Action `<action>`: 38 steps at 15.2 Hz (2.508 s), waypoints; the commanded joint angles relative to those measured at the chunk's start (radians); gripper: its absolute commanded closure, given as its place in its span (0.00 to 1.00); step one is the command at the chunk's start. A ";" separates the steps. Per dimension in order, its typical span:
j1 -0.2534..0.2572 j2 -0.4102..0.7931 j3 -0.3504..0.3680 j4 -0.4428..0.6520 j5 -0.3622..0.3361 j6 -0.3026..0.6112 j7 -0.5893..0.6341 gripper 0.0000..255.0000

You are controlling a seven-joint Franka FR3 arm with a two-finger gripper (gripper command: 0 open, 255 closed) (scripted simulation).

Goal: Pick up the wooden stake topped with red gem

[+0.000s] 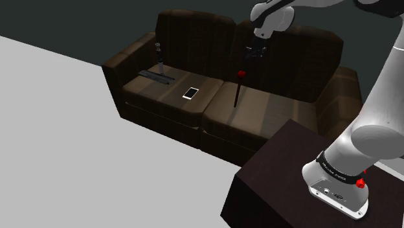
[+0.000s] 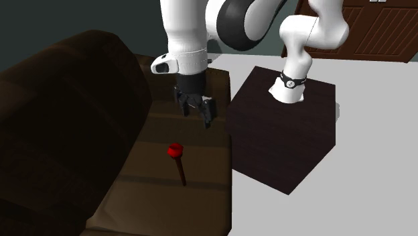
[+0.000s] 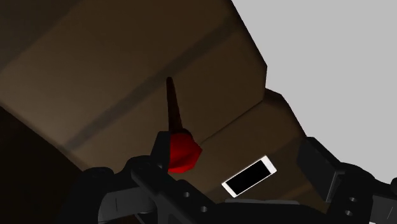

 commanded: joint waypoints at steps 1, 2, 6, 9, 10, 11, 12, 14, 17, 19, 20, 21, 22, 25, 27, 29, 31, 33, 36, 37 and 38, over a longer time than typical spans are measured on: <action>-0.026 0.088 0.009 0.076 0.053 -0.001 -0.034 0.00; -0.041 0.129 0.015 0.113 0.075 -0.003 -0.047 0.00; -0.102 0.295 0.045 0.279 0.148 -0.022 -0.082 0.00; -0.134 0.382 0.063 0.366 0.177 -0.028 -0.093 0.00; -0.135 0.390 0.066 0.364 0.181 -0.019 -0.096 0.00; -0.136 0.397 0.068 0.362 0.184 -0.010 -0.100 0.00; -0.138 0.404 0.071 0.360 0.188 -0.002 -0.104 0.00; -0.140 0.420 0.076 0.358 0.196 0.015 -0.111 0.00; -0.143 0.433 0.080 0.357 0.202 0.028 -0.117 0.00; -0.144 0.433 0.080 0.357 0.202 0.028 -0.118 1.00; -0.144 0.434 0.080 0.358 0.202 0.028 -0.118 1.00; -0.144 0.433 0.080 0.357 0.202 0.028 -0.118 1.00; -0.144 0.433 0.080 0.356 0.202 0.028 -0.118 1.00; -0.144 0.432 0.080 0.356 0.202 0.029 -0.118 1.00; -0.143 0.433 0.080 0.357 0.202 0.028 -0.117 1.00; -0.140 0.416 0.074 0.358 0.194 0.012 -0.110 1.00; -0.137 0.401 0.070 0.361 0.187 -0.005 -0.102 1.00; -0.134 0.386 0.065 0.364 0.179 -0.023 -0.095 1.00; -0.131 0.365 0.058 0.371 0.168 -0.049 -0.084 1.00; -0.130 0.358 0.056 0.374 0.164 -0.058 -0.080 1.00; -0.129 0.352 0.054 0.377 0.161 -0.067 -0.076 1.00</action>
